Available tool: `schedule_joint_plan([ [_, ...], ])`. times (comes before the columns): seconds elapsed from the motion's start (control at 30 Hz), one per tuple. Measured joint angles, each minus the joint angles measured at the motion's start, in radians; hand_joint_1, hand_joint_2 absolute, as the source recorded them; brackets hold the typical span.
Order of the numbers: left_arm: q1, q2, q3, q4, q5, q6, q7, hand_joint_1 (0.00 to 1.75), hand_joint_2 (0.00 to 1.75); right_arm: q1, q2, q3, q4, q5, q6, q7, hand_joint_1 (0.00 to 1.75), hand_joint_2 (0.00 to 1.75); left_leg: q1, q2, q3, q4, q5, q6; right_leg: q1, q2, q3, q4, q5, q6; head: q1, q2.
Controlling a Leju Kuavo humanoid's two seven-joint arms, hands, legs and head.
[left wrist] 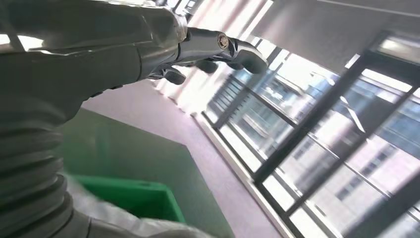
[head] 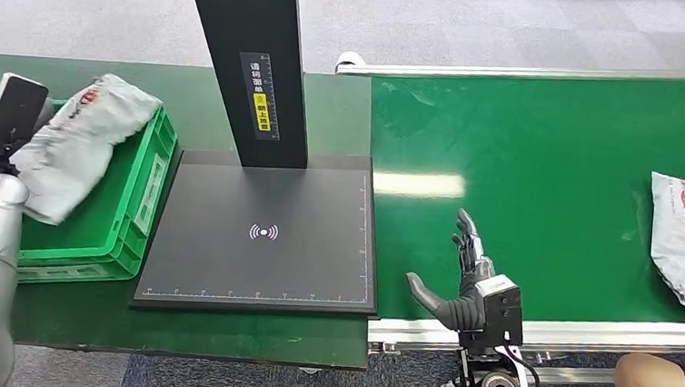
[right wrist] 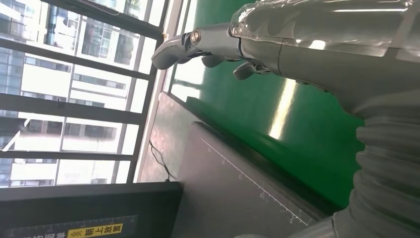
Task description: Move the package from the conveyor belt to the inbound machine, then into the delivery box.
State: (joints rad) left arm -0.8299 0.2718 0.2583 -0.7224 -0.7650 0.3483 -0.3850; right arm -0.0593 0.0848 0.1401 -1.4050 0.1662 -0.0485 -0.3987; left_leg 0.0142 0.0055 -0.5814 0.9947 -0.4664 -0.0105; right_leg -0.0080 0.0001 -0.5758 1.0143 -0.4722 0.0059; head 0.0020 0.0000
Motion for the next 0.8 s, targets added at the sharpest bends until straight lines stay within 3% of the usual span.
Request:
schedule_joint_plan([
  [0.23,0.088,-0.040,-0.131,-0.236,0.110,-0.114,0.015,0.00,1.75,0.019,0.009,-0.023,0.000,-0.007,0.015,-0.004,0.00,1.75,0.000,0.000,-0.001,0.000,0.000,0.000,0.000,0.000,0.000,0.000,0.000,0.000,0.000,0.000],
  [0.4,0.183,-0.075,-0.170,-0.422,0.342,-0.227,-0.059,0.00,1.75,0.037,0.010,-0.035,-0.011,-0.004,0.020,-0.002,0.00,1.75,0.000,0.000,-0.001,0.000,-0.001,0.000,0.000,0.000,0.000,0.000,0.000,0.000,0.000,0.000],
  [0.57,0.377,-0.156,-0.230,-0.611,0.415,-0.153,-0.125,0.00,1.75,0.049,0.014,-0.042,-0.021,0.007,0.027,0.004,0.00,1.75,-0.001,0.000,-0.001,0.000,-0.002,0.000,-0.001,0.000,-0.001,-0.001,-0.001,0.001,0.000,0.000],
  [0.8,0.576,-0.262,-0.325,-0.711,0.488,-0.125,-0.174,0.00,1.75,0.052,0.016,-0.044,-0.022,0.014,0.042,0.015,0.00,1.75,-0.002,0.000,-0.001,0.000,-0.002,0.001,-0.002,0.000,0.000,-0.001,-0.001,0.001,0.000,0.000],
])
